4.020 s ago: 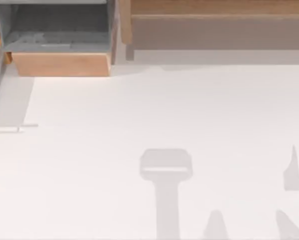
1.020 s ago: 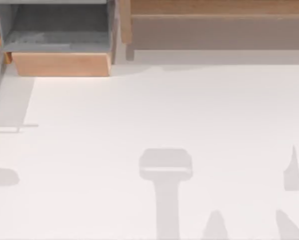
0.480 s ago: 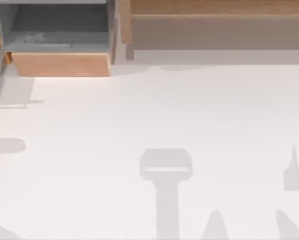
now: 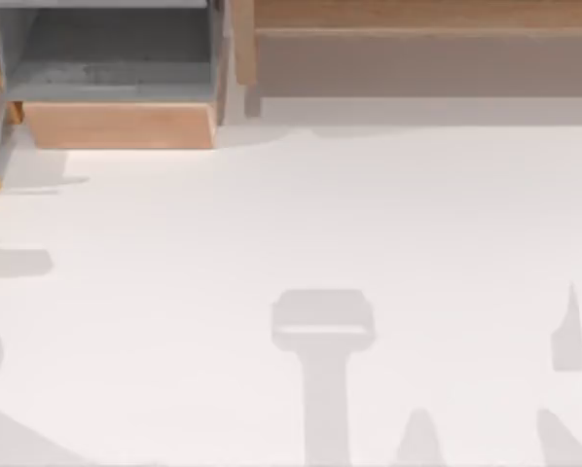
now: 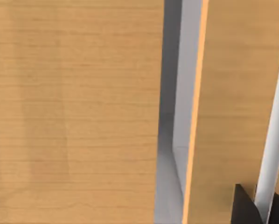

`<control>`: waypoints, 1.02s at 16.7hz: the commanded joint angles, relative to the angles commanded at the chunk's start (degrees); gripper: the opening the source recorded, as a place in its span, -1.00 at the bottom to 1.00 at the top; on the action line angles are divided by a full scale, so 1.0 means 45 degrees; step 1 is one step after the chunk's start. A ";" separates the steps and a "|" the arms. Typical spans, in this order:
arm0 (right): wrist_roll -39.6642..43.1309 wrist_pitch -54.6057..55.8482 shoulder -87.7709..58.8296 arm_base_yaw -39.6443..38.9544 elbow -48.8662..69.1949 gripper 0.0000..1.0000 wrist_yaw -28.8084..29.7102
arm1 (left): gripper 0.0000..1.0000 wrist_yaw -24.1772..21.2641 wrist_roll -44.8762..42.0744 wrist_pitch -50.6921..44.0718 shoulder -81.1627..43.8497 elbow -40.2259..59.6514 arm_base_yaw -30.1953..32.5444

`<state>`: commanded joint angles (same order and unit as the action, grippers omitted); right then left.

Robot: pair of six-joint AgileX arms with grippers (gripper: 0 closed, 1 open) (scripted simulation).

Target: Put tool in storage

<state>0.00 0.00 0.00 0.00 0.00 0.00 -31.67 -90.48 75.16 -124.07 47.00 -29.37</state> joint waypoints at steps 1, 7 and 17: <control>0.0000 0.0000 0.0000 0.0000 0.0000 1.00 0.0000 | -1.00 0.0156 0.0004 -0.0219 -0.0180 0.0413 0.0139; 0.0000 0.0000 0.0000 0.0000 0.0000 1.00 0.0000 | -1.00 0.0743 0.0050 -0.1102 -0.0862 0.1990 0.0719; 0.0000 0.0000 0.0000 0.0000 0.0000 1.00 0.0000 | -1.00 0.1285 0.0068 -0.2346 -0.1970 0.4421 0.1222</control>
<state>0.00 0.00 0.00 0.00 0.00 0.00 -25.89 -90.18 64.60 -132.93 66.90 -23.87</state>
